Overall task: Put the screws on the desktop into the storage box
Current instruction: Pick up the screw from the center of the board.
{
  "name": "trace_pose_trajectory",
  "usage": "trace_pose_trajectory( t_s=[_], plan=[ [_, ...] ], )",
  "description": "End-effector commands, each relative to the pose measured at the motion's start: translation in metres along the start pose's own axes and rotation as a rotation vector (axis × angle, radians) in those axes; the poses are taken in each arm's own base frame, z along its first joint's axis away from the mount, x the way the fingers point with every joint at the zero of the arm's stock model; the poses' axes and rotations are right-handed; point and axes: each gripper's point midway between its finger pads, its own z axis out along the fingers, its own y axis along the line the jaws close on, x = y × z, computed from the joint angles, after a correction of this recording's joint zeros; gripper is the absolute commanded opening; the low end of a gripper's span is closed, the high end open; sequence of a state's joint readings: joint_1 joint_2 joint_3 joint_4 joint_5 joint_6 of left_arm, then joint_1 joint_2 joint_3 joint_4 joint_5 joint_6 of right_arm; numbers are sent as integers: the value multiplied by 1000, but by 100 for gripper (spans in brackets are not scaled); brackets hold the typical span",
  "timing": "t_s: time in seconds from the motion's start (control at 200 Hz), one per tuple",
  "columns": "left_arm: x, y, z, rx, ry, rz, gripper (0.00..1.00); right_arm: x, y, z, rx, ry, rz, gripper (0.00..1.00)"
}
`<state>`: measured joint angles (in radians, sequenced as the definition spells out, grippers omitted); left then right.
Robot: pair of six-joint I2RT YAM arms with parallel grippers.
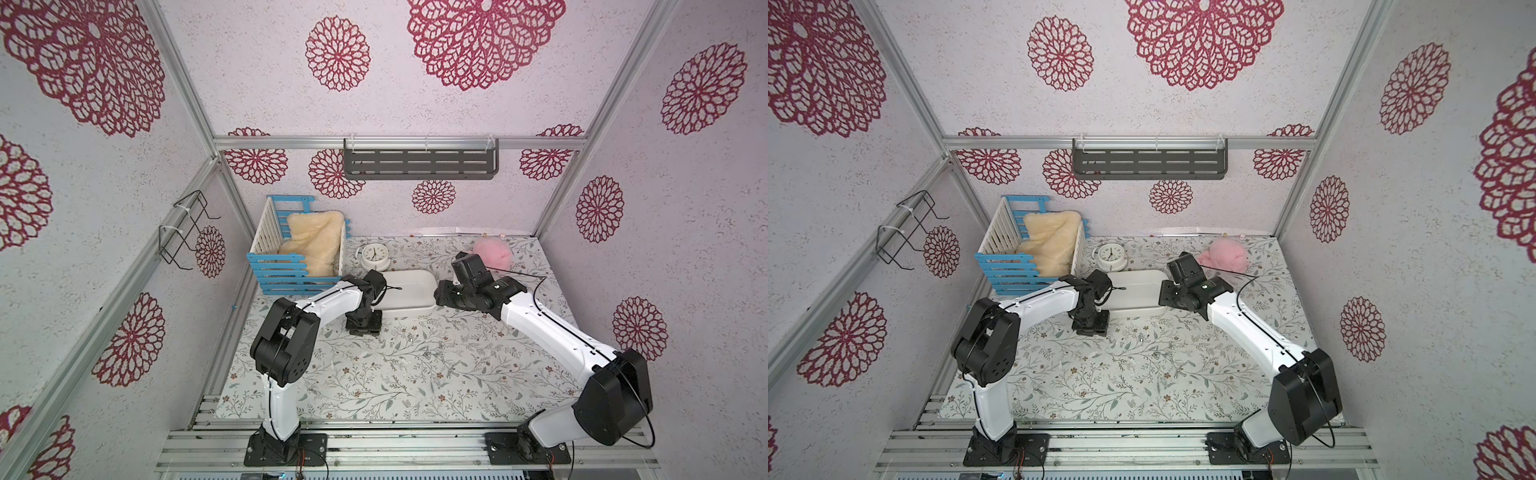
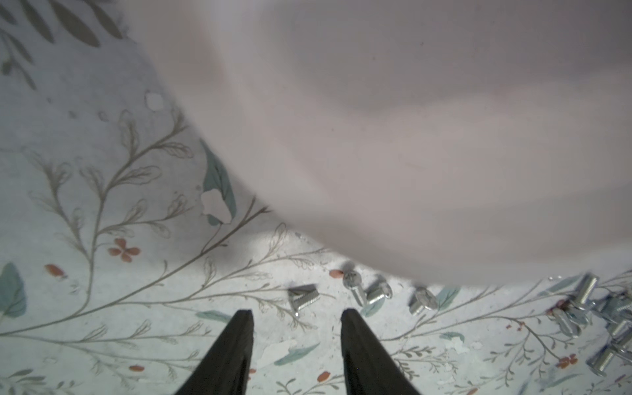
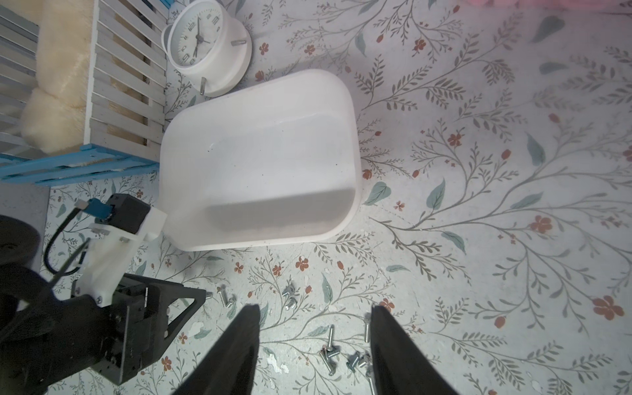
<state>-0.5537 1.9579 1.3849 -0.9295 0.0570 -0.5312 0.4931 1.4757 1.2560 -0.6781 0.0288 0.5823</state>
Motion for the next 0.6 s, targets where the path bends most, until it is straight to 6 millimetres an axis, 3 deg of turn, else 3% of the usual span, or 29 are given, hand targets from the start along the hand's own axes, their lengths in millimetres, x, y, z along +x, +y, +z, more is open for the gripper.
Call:
trace_pose_trajectory(
  t_s=[0.0,0.335,0.595],
  plan=[
    [6,6,7,-83,33,5,46,-9,3,-7,-20,-36,-20,56],
    [21,18,11,-179,68,34,45,-7,3,-5,-28,-29,-23,56],
    [16,1,12,-150,53,48,44,-7,2,-4,-26,-26,-23,56]
  ],
)
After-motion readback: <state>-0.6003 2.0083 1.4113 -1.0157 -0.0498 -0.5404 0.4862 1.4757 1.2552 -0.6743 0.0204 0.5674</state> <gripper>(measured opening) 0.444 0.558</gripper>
